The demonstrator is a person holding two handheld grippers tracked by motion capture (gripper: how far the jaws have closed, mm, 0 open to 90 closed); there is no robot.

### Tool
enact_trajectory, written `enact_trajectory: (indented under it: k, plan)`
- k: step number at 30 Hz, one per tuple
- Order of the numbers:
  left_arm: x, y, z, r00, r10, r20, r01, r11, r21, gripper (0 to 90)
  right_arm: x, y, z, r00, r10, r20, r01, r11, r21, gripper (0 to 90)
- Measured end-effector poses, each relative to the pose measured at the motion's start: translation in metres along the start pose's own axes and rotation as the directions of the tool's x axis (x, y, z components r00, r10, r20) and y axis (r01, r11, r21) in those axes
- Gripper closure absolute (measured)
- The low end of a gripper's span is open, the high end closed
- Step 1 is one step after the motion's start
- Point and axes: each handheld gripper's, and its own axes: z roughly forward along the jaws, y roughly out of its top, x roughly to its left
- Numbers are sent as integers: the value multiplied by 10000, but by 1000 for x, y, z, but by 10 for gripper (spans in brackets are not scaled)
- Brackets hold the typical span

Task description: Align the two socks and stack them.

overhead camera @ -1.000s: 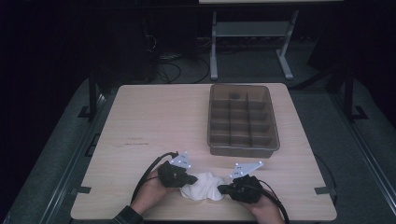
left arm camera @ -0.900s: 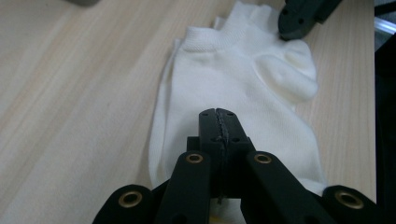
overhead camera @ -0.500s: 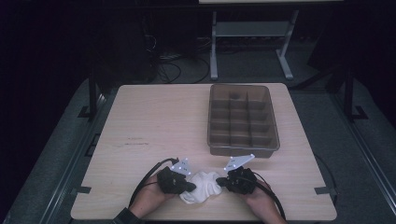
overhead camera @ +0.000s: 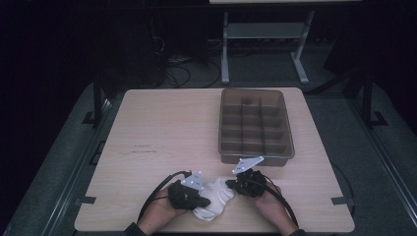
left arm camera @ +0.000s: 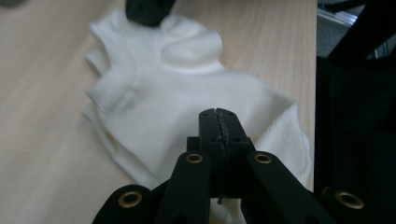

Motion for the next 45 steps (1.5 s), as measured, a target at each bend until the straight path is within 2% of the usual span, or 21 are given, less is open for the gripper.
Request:
enact_trajectory:
  k: [5, 10, 13, 15, 19, 22, 24, 27, 33, 36, 38, 42, 45]
  plan:
    - [5, 8, 2, 9999, -90, -132, 84, 9988, -482, 900, 0, 0, 0, 10000, -28, 2, 28, 10000, -32, 899]
    - [12, 16, 15, 9992, -55, -384, 43, 9995, -313, 900, 0, -1, 0, 10000, 5, -10, -5, 10000, -76, 899]
    - [16, 14, 21, 9988, -64, -493, 66, 10000, 28, 900, 0, -1, 0, 10000, 15, -20, -16, 10000, -89, 898]
    - [17, 12, 22, 9988, -227, -438, 225, 9997, -50, 900, 0, -1, 0, 10000, 41, -35, -41, 9999, -96, 891]
    - [16, 12, 22, 9987, -127, -494, 127, 9999, 4, 900, -4, -1, -3, 9996, 278, -104, -281, 9991, -316, 757]
    - [16, 12, 22, 9988, -108, -487, 108, 9999, 6, 900, -10, 0, -7, 9973, 696, -245, -714, 9942, -804, 669]
    - [16, 12, 22, 9988, -106, -477, 106, 9999, -2, 900, -10, 1, -9, 9966, 785, -252, -808, 9913, -1039, 644]
    - [17, 12, 22, 9988, -47, -494, 48, 10000, 10, 900, -10, 6, -7, 9973, 666, -317, -702, 9888, -1317, 615]
    - [16, 12, 22, 9988, -23, -499, 24, 10000, 13, 900, -9, 7, 11, 9982, 379, -461, -424, 9940, -1006, 599]
    - [16, 12, 22, 9987, -18, -501, 19, 10000, 18, 900, -6, 6, 17, 9993, 39, -359, -71, 9959, -900, 573]
    - [16, 12, 22, 9988, -27, -489, 29, 10000, 34, 900, -5, 4, 18, 9997, -70, -218, 46, 9943, -1065, 554]
    - [17, 12, 22, 9989, -58, -462, 59, 10000, 26, 900, -3, 0, 18, 9998, -158, -139, 139, 9913, -1306, 553]
    - [17, 12, 22, 9990, -79, -446, 80, 10000, 27, 900, -2, 0, 18, 9998, -153, -145, 133, 9915, -1291, 588]
